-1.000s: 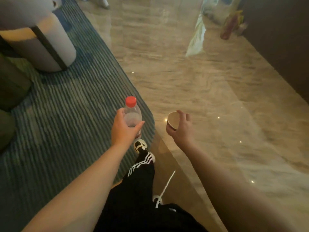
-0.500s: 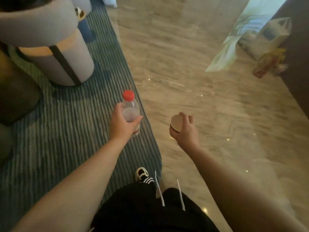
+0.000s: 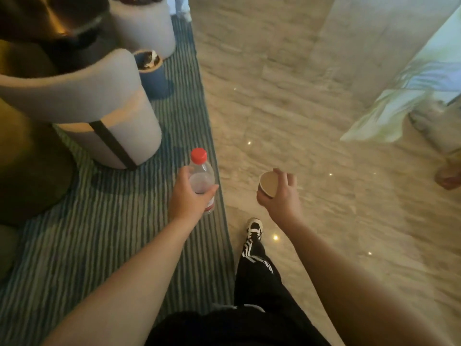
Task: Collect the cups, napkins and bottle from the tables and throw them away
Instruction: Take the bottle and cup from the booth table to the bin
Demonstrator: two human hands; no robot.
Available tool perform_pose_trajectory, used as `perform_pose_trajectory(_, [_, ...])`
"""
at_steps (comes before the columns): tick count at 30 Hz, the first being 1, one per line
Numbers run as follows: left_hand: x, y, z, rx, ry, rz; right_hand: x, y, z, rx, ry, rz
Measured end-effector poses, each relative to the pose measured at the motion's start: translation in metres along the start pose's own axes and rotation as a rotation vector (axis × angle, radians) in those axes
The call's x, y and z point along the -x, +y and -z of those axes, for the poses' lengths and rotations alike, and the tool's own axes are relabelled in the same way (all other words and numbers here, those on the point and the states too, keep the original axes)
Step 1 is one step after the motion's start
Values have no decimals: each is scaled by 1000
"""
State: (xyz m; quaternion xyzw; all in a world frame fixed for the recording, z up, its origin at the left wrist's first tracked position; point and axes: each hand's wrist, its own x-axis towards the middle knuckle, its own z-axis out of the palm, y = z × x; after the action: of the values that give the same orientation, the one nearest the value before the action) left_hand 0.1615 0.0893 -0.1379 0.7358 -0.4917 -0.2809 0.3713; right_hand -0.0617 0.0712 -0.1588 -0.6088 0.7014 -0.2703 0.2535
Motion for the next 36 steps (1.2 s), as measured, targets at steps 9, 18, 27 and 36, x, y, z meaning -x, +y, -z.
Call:
perform_pose_trajectory(9, [-235, 105, -92, 80, 138, -9, -293, -10, 30, 8, -72, 53])
perform_pose_trajectory(18, [-406, 125, -136, 118, 222, 48, -494, -38, -2, 24, -155, 112])
perform_pose_trajectory(27, [-682, 110, -185, 176, 301, 88, -762, -100, -98, 119, -241, 251])
perform_pose_trajectory(36, [-939, 139, -123, 209, 440, 179, -1015, -247, -168, 73, -366, 325])
